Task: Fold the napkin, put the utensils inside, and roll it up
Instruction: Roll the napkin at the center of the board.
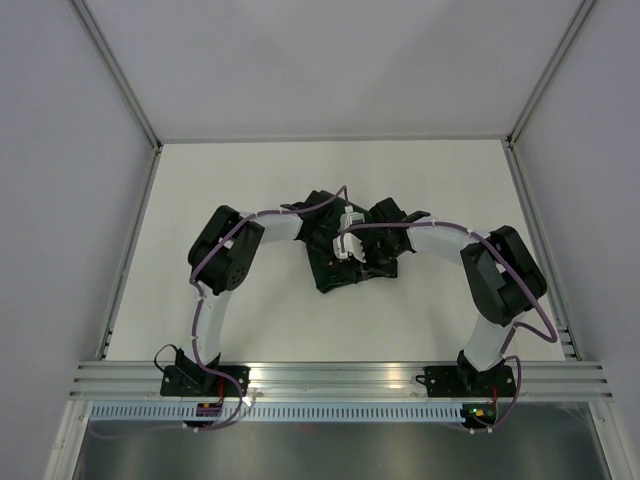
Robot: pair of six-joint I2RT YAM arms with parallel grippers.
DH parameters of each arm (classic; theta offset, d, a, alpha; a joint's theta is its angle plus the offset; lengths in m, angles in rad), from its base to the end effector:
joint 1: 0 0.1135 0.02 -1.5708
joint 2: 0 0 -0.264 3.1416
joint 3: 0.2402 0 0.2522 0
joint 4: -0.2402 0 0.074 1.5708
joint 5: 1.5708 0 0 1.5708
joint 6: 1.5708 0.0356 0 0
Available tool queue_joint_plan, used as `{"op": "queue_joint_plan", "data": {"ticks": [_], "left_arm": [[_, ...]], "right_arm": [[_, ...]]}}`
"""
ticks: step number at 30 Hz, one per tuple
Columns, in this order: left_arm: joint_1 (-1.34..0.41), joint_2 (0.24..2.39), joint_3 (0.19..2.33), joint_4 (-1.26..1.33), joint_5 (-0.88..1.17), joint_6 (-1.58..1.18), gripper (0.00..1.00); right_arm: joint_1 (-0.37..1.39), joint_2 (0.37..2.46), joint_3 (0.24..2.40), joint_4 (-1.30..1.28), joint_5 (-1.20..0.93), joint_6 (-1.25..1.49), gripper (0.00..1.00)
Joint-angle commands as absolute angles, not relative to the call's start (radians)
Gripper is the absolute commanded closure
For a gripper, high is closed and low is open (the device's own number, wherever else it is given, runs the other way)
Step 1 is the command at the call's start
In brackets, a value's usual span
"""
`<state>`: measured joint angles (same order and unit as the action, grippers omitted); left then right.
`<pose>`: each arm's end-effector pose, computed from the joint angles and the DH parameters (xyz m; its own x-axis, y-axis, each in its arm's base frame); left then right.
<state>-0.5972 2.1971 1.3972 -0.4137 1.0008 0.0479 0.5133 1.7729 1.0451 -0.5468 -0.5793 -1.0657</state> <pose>0.3313 -0.2616 0.1062 -0.7476 0.5397 -0.3870 0.5833 0.2551 -0.7711 0.2745 0.1771 0.1547 0.0783 -0.7966 -0.5995 -0.9954 -0.0962 -0.0021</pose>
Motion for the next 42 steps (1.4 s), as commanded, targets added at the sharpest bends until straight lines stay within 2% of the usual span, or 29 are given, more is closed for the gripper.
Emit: {"op": "queue_joint_plan", "data": {"ticks": [1, 6, 24, 34, 38, 42], "left_arm": [[-0.594, 2.158, 1.336, -0.270, 0.922, -0.038, 0.38], [-0.592, 2.083, 1.272, -0.167, 0.904, -0.109, 0.35], [-0.477, 1.873, 1.089, -0.049, 0.611, -0.227, 0.41], [-0.460, 1.642, 0.898, 0.213, 0.404, -0.321, 0.47], [-0.494, 1.537, 0.812, 0.310, 0.319, -0.261, 0.50], [-0.563, 1.494, 0.805, 0.293, 0.220, -0.160, 0.51]], "right_arm": [[0.514, 1.813, 1.094, -0.603, -0.606, -1.083, 0.95], [0.511, 1.835, 1.114, -0.632, -0.620, -1.085, 0.97], [0.456, 1.878, 1.160, -0.712, -0.684, -1.111, 0.99], [0.338, 2.011, 1.339, -0.987, -0.818, -1.215, 1.00], [0.318, 2.077, 1.411, -1.090, -0.845, -1.255, 1.00], [0.301, 2.138, 1.468, -1.157, -0.867, -1.276, 0.99]]}}
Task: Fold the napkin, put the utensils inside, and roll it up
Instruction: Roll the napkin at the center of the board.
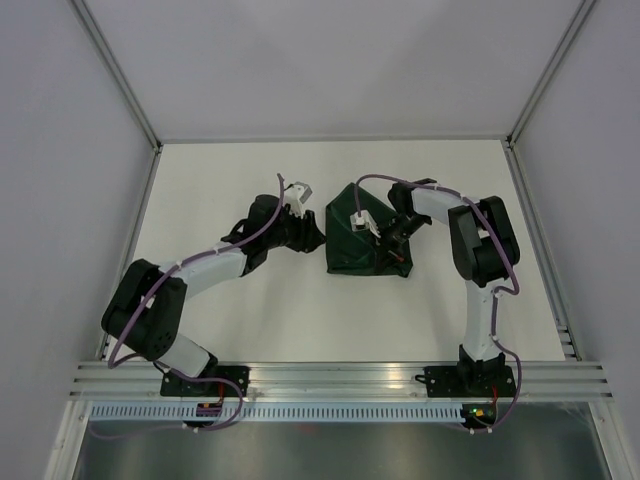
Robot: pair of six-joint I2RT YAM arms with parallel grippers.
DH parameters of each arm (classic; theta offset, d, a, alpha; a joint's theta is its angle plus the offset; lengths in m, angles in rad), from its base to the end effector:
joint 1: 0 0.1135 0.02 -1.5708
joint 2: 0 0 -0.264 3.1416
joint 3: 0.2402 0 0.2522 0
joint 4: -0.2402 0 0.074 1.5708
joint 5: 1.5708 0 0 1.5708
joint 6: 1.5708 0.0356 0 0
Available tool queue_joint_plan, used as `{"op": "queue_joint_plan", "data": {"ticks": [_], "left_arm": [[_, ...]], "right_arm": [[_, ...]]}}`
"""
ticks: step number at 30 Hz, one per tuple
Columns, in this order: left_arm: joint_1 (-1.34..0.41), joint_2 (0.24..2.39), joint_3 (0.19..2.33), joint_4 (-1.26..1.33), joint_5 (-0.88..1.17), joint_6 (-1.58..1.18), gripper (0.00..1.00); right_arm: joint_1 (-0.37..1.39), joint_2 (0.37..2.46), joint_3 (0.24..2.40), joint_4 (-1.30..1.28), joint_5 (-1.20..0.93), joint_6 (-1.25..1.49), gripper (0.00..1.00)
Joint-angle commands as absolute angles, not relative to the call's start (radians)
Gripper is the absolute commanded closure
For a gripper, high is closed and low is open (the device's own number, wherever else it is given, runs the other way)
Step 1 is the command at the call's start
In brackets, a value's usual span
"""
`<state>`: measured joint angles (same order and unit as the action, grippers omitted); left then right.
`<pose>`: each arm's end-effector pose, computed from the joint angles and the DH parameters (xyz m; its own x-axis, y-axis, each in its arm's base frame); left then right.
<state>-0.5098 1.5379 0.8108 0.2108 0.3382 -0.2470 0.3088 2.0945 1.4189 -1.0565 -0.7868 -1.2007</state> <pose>0.2803 -0.1703 0.2062 -0.5919 0.0667 -0.8032 0.5853 0.7208 -0.3714 0.3399 0.1349 0.1379 -0.2411 -0.7679 -0.5935 -0.9151 -0.0238 0.4025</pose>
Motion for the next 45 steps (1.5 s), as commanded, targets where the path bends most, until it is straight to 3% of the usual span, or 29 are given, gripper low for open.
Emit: {"op": "queue_joint_plan", "data": {"ticks": [1, 13, 22, 45], "left_arm": [[-0.581, 1.488, 0.805, 0.288, 0.201, -0.137, 0.51], [-0.908, 1.503, 0.827, 0.308, -0.135, 0.294, 0.49], [-1.080, 1.732, 0.954, 0.321, -0.241, 0.532, 0.44], [-1.086, 1.953, 1.006, 0.356, -0.226, 0.686, 0.41]], "right_arm": [[0.293, 2.166, 1.489, -1.179, -0.870, -1.282, 1.00], [0.261, 2.299, 1.626, -1.304, -0.902, -1.272, 0.99], [0.261, 2.322, 1.654, -1.310, -0.899, -1.241, 1.00], [0.262, 2.359, 1.695, -1.342, -0.891, -1.229, 1.00]]}}
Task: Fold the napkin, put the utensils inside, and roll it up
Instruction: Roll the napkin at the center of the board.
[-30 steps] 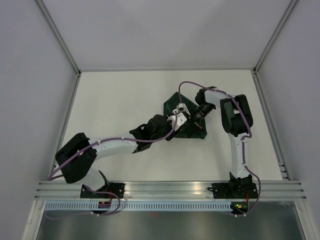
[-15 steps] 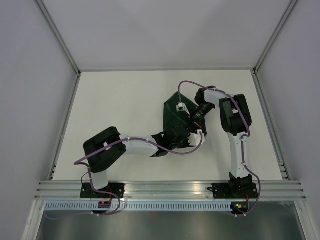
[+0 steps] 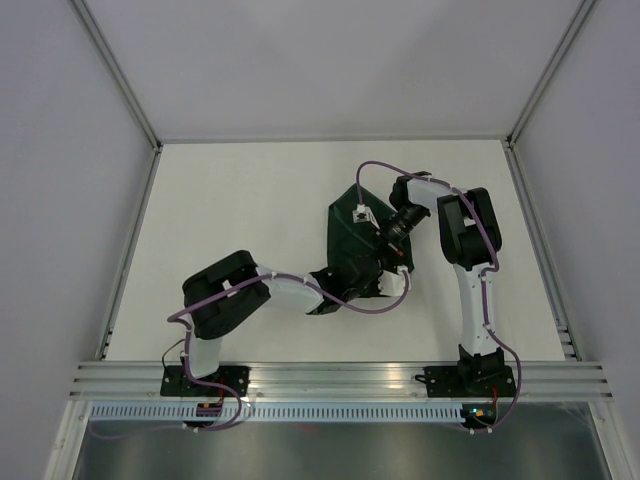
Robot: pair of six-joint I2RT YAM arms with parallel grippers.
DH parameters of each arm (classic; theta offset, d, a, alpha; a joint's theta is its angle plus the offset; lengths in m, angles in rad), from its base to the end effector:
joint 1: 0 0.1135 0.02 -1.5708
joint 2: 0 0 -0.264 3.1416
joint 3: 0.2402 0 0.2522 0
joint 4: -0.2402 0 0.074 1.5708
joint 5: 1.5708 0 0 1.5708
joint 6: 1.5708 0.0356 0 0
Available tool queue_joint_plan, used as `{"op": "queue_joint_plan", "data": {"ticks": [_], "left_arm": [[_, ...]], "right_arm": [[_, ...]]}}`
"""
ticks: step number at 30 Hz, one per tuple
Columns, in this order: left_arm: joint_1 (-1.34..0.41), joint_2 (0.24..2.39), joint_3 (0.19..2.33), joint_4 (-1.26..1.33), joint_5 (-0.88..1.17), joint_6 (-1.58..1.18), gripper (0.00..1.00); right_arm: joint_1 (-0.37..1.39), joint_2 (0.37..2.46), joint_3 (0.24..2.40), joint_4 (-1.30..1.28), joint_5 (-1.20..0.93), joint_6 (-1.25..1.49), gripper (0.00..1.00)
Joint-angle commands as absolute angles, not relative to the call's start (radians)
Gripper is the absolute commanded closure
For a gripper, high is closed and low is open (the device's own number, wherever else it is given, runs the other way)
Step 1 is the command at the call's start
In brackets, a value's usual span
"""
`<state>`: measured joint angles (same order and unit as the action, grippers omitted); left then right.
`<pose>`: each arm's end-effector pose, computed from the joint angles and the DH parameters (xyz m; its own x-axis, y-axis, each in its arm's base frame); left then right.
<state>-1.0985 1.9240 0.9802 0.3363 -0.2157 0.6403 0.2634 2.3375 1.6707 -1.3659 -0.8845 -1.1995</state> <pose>0.1855 -0.3465 0.1359 0.2637 0.7666 -0.5854 0.7886 0.1782 0.5885 0.3691 0.1281 0.1128 -0.4700 -0.7383 -0.4836 -0.7445 0.0374 0.6665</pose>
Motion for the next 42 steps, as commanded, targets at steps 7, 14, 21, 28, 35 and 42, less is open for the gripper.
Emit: {"op": "queue_joint_plan", "data": {"ticks": [7, 14, 21, 28, 35, 42], "left_arm": [[-1.055, 1.976, 1.029, 0.261, -0.160, 0.684, 0.43], [-1.039, 1.988, 1.068, 0.128, -0.092, 0.689, 0.46], [-1.023, 2.009, 1.091, 0.048, -0.045, 0.684, 0.57], [-1.008, 2.022, 1.114, 0.006, -0.005, 0.646, 0.80], [-0.982, 2.022, 1.141, -0.074, 0.095, 0.597, 0.98], [-0.959, 2.029, 1.169, -0.129, 0.175, 0.549, 0.98]], "right_arm": [[0.261, 2.376, 1.716, -1.370, -0.890, -1.242, 1.00], [0.259, 2.396, 1.743, -1.397, -0.890, -1.249, 1.00], [0.259, 2.413, 1.766, -1.420, -0.890, -1.253, 1.00], [0.259, 2.421, 1.773, -1.433, -0.888, -1.258, 0.99], [0.258, 2.418, 1.769, -1.431, -0.891, -1.256, 0.97], [0.245, 2.399, 1.763, -1.430, -0.913, -1.246, 0.80]]}}
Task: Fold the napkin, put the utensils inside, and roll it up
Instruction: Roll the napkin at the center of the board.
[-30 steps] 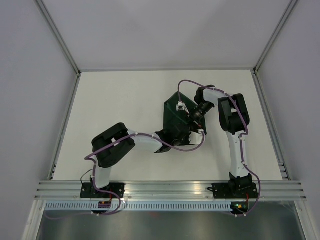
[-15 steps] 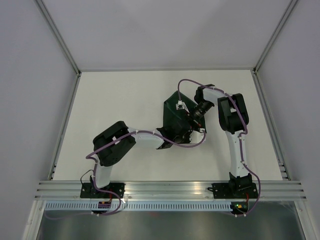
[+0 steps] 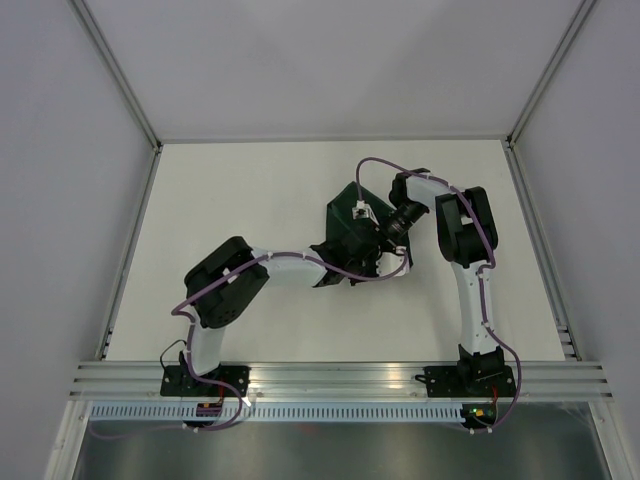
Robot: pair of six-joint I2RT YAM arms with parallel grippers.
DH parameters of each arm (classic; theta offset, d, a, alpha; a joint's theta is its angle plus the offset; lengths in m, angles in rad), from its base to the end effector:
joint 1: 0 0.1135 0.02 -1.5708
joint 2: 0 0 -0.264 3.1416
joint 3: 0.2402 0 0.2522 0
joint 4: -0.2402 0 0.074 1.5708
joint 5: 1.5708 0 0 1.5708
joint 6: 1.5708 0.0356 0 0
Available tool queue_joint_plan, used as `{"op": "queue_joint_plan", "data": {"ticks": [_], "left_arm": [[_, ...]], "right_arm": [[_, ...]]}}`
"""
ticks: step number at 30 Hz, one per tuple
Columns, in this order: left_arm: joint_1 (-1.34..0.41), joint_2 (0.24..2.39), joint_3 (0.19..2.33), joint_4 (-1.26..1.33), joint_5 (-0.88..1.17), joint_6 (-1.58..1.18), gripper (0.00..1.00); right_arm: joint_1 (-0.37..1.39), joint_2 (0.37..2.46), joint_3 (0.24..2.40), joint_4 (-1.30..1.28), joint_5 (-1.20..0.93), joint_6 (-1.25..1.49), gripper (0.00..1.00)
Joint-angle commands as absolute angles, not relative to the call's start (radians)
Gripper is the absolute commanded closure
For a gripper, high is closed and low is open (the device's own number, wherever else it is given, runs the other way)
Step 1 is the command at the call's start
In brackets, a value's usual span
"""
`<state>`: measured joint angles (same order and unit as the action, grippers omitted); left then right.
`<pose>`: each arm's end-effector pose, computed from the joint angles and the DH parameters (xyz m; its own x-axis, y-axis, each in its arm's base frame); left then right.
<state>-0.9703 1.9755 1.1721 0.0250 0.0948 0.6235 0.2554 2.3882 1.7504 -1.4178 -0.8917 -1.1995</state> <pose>0.2318 -0.3444 0.1447 0.1797 0.7663 -0.6169 0.9294 0.0733 0.3618 0.3802 0.1279 0.1112 -0.4897 -0.7328 -0.4725 -0.7280 0.0455 0.6841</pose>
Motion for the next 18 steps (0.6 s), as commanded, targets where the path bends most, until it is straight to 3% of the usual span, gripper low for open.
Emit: {"op": "queue_joint_plan", "data": {"ticks": [1, 7, 18], "left_arm": [[-0.957, 2.029, 1.172, -0.133, 0.182, 0.540, 0.98], [-0.939, 2.031, 1.178, -0.149, 0.241, 0.503, 0.98], [-0.894, 2.060, 1.244, -0.228, 0.351, 0.437, 0.98]], "right_arm": [[0.244, 2.389, 1.763, -1.427, -0.917, -1.243, 0.73], [0.215, 2.327, 1.778, -1.422, -0.953, -1.209, 0.54], [0.150, 2.244, 1.770, -1.385, -1.011, -1.137, 0.51]]}}
